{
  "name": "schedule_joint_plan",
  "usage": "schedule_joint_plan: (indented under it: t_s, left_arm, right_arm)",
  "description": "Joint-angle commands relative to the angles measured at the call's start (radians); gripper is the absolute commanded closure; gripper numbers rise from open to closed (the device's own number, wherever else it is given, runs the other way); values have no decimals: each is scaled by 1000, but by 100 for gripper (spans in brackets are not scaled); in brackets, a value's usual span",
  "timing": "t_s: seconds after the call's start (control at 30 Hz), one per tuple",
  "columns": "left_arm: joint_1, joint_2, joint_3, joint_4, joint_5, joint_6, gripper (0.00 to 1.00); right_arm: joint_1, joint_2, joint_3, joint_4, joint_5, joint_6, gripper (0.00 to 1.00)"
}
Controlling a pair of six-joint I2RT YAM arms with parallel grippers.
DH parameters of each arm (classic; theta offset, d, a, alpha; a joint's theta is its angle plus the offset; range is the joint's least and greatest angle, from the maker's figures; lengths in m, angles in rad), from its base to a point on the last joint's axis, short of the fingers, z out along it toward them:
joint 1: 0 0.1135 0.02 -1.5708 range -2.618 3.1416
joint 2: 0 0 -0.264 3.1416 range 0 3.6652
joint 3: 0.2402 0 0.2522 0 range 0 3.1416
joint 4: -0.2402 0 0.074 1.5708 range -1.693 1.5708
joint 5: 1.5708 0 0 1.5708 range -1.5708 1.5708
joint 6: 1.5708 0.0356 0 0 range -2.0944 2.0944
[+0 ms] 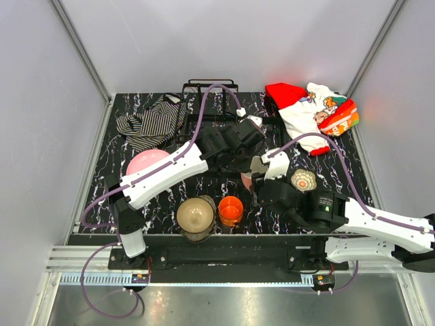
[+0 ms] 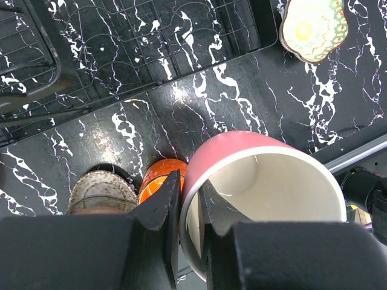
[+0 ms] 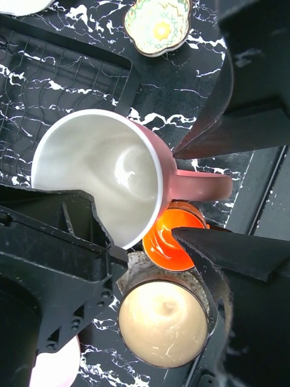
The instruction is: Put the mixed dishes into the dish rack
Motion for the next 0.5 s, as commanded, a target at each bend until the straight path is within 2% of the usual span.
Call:
schedule_joint_plan:
  t_s: [0.0, 0.47]
  left_arm:
    - [4, -49, 17, 82, 33, 2, 100]
    - [13, -37, 39, 83, 84, 2, 100]
  right_arm:
    - [9, -18, -13, 42, 2, -18, 45]
    - [20, -65, -103, 76, 72, -9, 50]
